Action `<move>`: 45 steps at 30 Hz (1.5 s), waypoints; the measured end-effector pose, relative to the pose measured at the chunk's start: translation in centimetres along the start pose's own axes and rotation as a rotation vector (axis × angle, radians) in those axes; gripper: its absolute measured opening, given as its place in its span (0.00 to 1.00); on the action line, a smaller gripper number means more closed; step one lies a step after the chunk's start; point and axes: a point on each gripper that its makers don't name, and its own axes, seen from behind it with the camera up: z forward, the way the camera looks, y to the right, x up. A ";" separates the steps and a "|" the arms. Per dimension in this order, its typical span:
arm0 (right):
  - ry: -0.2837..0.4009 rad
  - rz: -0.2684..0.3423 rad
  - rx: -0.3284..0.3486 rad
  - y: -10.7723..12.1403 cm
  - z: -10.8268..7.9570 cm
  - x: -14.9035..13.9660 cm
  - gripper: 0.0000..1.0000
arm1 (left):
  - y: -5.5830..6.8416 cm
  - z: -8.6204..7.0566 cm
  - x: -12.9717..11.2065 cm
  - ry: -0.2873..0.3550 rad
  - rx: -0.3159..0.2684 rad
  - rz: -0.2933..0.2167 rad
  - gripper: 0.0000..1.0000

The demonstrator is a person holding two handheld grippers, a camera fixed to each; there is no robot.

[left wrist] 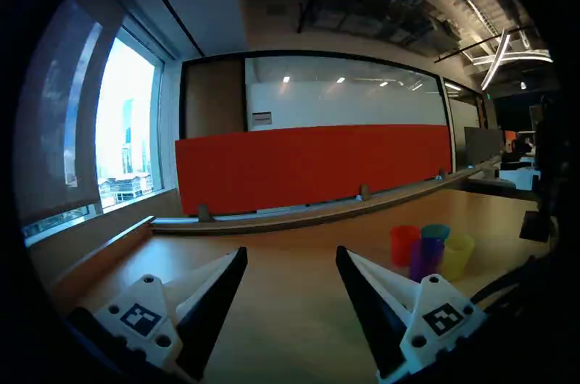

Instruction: Pour water

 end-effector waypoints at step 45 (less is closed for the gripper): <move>-0.317 -0.172 0.402 -6.0 1.5 -1.7 1.00 | 8.7 0.5 -10.3 -0.405 -0.563 0.223 0.91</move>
